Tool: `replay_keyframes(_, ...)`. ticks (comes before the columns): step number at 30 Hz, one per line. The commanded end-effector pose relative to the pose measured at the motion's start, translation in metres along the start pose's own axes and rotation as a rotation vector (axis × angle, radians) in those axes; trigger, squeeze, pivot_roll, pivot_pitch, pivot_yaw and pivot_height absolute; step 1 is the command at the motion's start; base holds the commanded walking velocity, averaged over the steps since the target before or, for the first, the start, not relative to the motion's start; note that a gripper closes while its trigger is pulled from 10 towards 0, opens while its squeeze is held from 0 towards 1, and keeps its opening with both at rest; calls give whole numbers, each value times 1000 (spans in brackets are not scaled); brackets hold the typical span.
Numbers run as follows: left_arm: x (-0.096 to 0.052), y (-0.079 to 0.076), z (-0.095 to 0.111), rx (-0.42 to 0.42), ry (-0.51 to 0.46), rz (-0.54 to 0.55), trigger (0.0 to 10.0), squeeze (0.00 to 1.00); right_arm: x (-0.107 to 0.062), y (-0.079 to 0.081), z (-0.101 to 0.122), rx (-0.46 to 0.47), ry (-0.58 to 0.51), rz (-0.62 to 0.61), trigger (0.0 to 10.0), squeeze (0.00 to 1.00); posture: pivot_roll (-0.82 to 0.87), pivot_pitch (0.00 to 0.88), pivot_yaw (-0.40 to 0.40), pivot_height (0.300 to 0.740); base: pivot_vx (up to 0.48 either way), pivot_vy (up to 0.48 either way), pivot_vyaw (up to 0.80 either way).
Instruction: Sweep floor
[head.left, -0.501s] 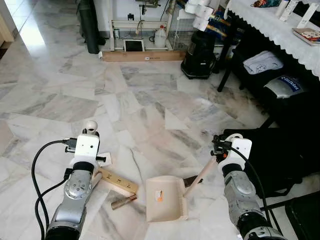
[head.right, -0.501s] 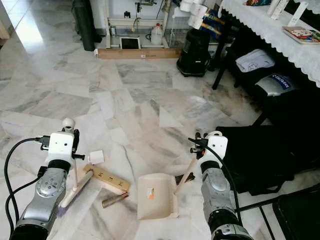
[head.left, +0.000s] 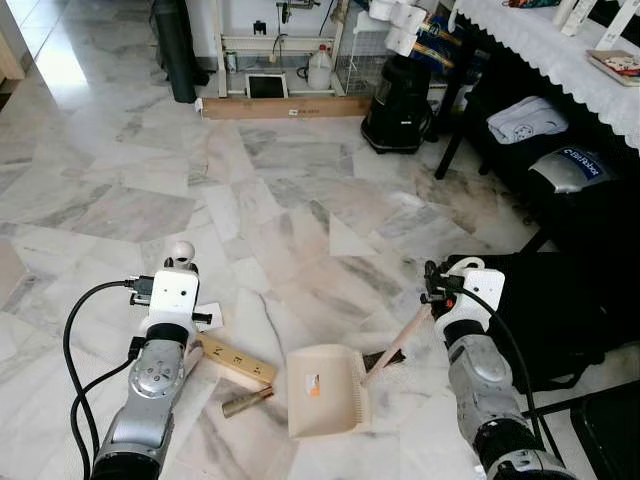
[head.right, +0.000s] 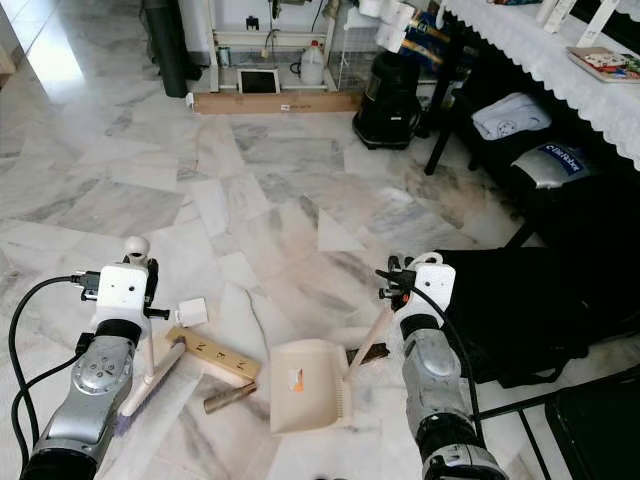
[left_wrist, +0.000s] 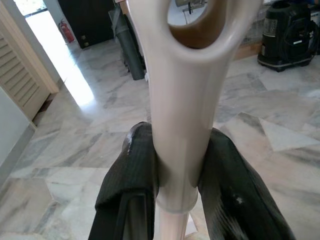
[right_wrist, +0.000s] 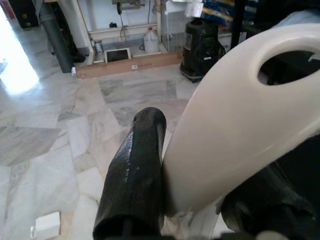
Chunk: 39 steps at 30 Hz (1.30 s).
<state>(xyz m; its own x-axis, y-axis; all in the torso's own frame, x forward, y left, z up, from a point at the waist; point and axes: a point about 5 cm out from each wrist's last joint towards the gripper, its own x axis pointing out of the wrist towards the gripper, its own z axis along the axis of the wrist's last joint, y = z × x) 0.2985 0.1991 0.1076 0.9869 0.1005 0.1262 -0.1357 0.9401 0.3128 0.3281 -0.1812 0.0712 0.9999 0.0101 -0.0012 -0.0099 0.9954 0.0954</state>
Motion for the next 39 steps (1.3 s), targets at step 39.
replay_keyframes(39,6,-2,10,4,-46,15,10000,0,-12,-3,-10,126,55,180,10000,0,82,105,-109,740,0,0,0)
